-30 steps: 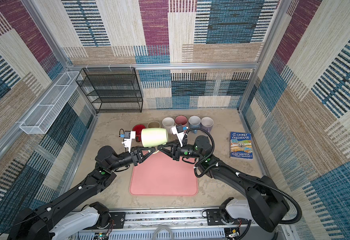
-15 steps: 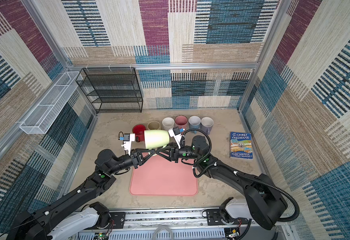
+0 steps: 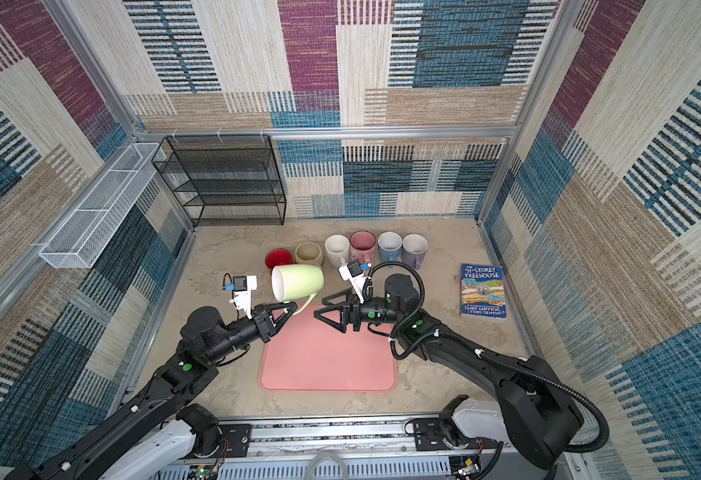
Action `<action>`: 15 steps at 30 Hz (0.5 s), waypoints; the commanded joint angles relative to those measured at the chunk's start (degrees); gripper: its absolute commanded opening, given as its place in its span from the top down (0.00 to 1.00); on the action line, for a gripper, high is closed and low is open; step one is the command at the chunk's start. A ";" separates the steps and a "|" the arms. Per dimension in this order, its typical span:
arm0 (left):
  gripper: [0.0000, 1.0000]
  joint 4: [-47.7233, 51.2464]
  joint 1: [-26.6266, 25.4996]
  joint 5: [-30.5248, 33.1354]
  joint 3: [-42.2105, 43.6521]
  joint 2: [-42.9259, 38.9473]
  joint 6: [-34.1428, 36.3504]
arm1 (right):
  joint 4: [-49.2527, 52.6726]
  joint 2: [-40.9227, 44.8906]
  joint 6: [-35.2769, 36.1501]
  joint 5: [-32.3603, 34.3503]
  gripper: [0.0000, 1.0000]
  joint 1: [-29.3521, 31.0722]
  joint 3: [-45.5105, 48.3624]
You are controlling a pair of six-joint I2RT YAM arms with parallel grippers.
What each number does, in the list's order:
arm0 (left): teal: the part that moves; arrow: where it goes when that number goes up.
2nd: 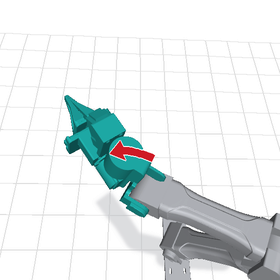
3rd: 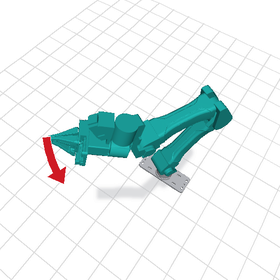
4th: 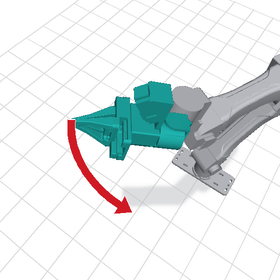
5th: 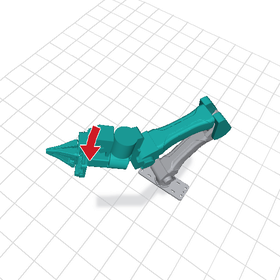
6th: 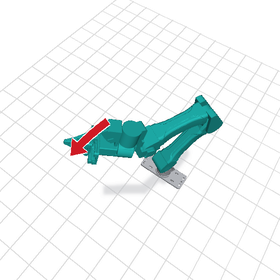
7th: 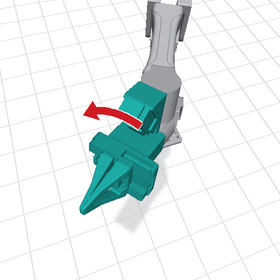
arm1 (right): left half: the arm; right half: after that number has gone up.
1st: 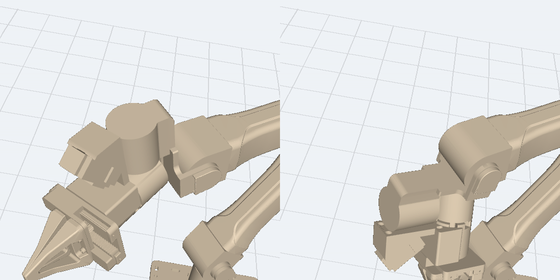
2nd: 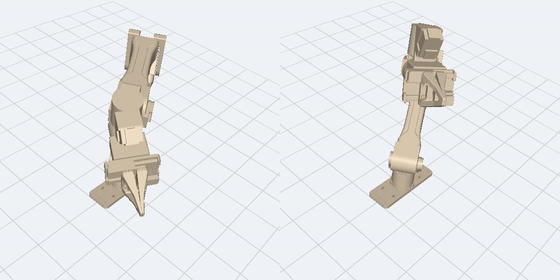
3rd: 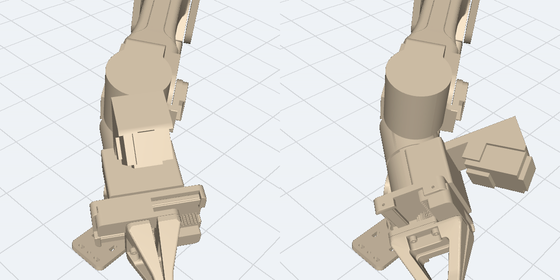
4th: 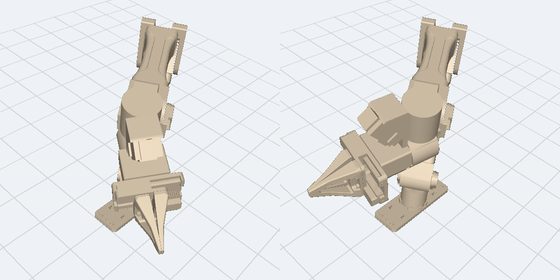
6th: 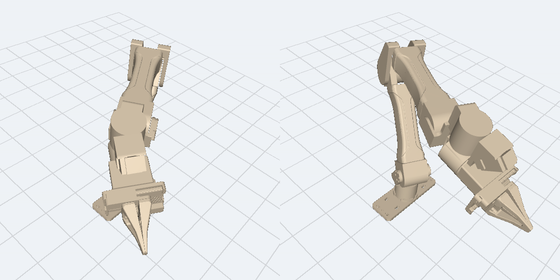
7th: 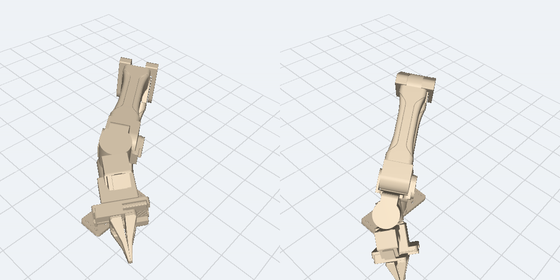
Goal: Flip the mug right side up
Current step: 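Carry the green mug toward the red mug with left gripper while right withdraws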
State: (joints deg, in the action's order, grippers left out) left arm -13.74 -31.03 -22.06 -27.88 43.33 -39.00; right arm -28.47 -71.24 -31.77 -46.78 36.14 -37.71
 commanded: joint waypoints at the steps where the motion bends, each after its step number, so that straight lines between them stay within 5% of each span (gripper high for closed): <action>1: 1.00 8.39 0.09 7.39 -3.17 -1.43 6.24 | 2.54 1.23 2.50 2.09 0.20 0.07 0.21; 10: 1.00 30.70 0.35 20.47 -12.93 -0.31 13.26 | 13.87 4.54 9.14 9.28 0.19 0.04 -0.71; 15: 1.00 44.71 1.49 29.63 -20.71 4.52 16.49 | 15.94 7.24 11.41 12.48 0.10 0.07 0.88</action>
State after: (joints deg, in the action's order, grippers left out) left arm 23.99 -30.11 -0.05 -45.39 46.37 -26.81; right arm -14.52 -65.08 -22.74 -37.17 36.14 -37.39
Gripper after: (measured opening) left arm 0.178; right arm 0.888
